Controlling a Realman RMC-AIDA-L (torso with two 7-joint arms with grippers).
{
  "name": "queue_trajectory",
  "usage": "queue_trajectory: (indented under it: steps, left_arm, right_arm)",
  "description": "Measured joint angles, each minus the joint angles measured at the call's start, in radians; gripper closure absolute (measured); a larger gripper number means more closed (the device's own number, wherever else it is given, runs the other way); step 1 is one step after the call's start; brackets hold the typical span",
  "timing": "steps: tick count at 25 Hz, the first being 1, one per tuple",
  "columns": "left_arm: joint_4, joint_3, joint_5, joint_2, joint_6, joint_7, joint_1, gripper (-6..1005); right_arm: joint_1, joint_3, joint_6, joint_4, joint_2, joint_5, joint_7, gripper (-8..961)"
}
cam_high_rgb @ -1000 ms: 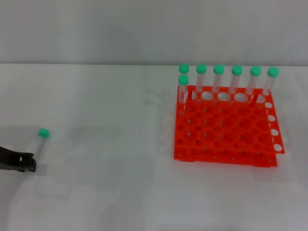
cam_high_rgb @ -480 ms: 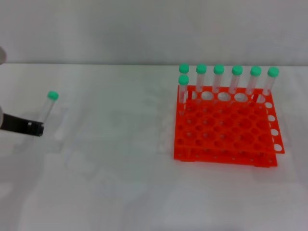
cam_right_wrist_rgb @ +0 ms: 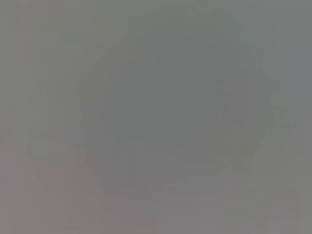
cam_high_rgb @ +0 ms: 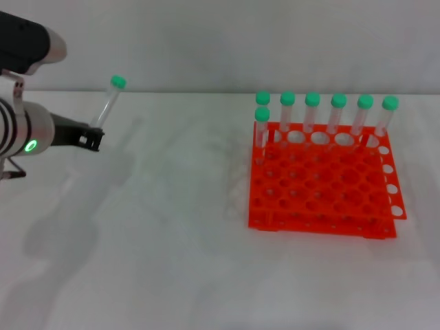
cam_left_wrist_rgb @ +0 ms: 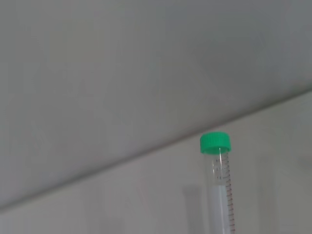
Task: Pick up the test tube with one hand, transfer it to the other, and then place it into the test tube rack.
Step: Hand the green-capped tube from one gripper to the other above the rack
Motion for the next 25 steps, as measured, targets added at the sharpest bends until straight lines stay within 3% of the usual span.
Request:
queue_trajectory:
  steps: [4, 6, 9, 17, 25]
  left_arm:
    - [-0.019, 0.011, 0.000, -0.001, -0.061, 0.030, -0.002, 820]
    - [-0.055, 0.050, 0.000, -0.003, -0.180, 0.057, 0.002, 820]
    - [-0.069, 0.066, 0.001, -0.003, -0.229, 0.071, -0.002, 820]
    - [-0.090, 0.173, 0.000, -0.002, -0.402, 0.121, -0.005, 820]
    - [-0.168, 0.258, -0.002, -0.003, -0.585, 0.156, -0.036, 820]
  right_arm:
    - [-0.012, -0.003, -0.022, -0.017, -0.007, -0.057, 0.053, 77]
    - [-0.015, -0.003, -0.037, -0.021, -0.007, -0.070, 0.069, 77]
    - [-0.027, -0.003, -0.083, -0.028, -0.012, -0.095, 0.144, 77]
    - [-0.024, -0.003, -0.110, -0.046, -0.057, -0.222, 0.476, 76]
    - [-0.014, -0.003, -0.120, -0.091, -0.065, -0.395, 0.604, 76]
